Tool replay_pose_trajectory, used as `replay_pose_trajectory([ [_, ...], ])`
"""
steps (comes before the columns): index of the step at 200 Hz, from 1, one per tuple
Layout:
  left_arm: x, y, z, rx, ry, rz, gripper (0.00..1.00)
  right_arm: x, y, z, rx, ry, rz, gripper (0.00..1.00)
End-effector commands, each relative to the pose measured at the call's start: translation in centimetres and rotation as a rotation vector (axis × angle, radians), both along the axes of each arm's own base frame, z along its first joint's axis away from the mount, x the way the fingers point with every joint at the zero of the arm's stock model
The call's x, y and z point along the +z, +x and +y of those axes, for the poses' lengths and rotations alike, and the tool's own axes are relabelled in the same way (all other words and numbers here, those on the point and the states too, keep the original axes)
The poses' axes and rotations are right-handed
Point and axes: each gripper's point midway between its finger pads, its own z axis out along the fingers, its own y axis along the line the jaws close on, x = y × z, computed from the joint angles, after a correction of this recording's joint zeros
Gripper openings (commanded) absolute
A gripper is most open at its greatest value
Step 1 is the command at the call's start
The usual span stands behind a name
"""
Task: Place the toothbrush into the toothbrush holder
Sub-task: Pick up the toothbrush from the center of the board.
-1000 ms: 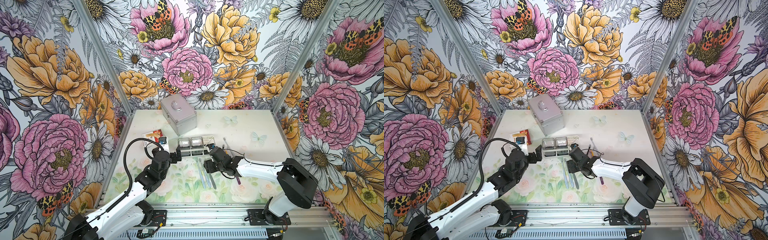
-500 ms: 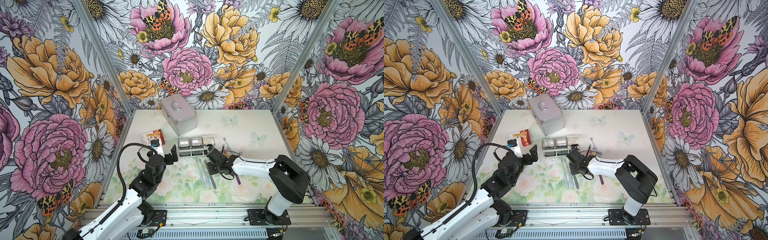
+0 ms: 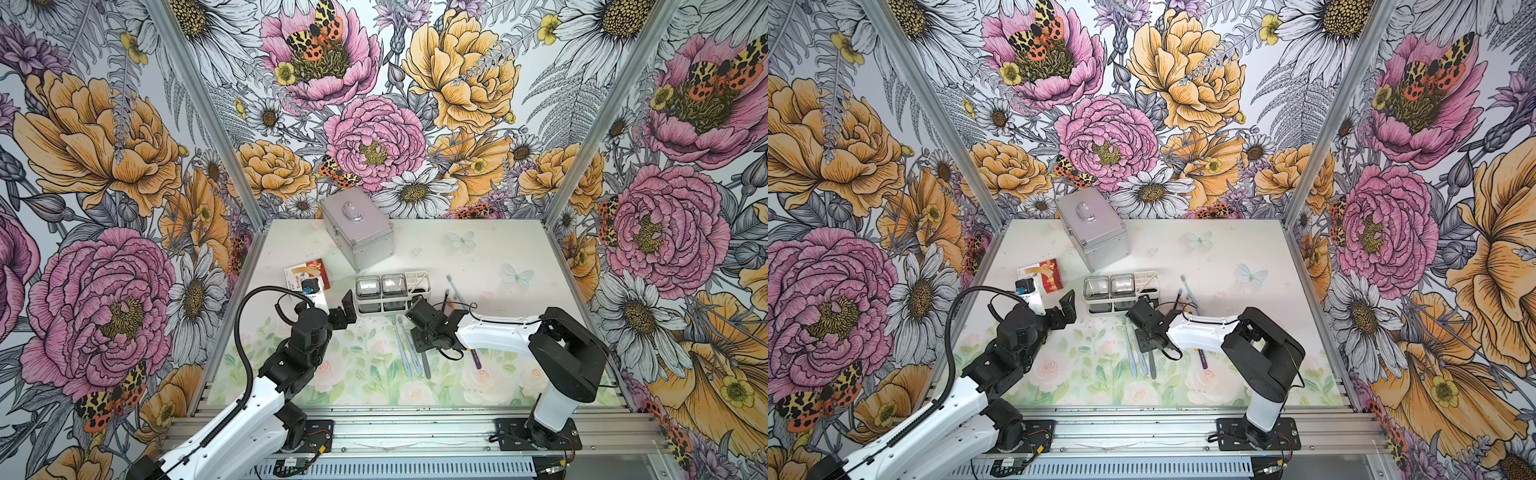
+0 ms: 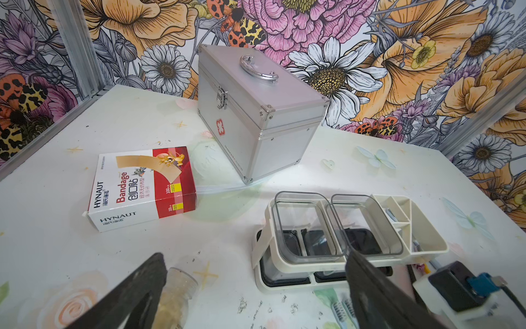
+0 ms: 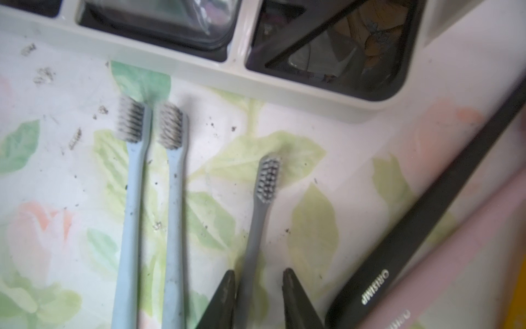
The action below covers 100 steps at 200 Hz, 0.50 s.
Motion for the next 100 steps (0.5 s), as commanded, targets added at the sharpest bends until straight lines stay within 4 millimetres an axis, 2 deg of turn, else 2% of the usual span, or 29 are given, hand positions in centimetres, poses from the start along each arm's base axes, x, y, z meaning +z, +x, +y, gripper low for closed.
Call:
replay_pose_trajectory([
  [1, -0.5, -0.1, 0.0, -0.004, -0.020, 0.017, 0.99, -1.5, -1.0, -0.7, -0.007, -0.055, 0.052, 0.22],
  [35, -0.6, -0.2, 0.6, 0.021, -0.008, 0.029, 0.99, -2.1, -1.4, -1.0, -0.006, -0.071, 0.068, 0.13],
  [48, -0.7, -0.2, 0.7, 0.026, -0.009, 0.035, 0.99, -2.3, -1.4, -1.1, -0.007, -0.076, 0.072, 0.07],
  [55, -0.7, -0.2, 0.7, 0.027, -0.010, 0.037, 0.99, -2.4, -1.4, -1.1, -0.007, -0.077, 0.074, 0.00],
  [83, -0.7, -0.2, 0.5, 0.018, -0.012, 0.042, 0.99, -2.6, -1.5, -1.3, -0.003, -0.089, 0.073, 0.00],
  [100, -0.7, -0.2, 0.2, 0.005, -0.018, 0.045, 0.98, -2.1, -1.3, -1.2, 0.001, -0.081, 0.055, 0.00],
])
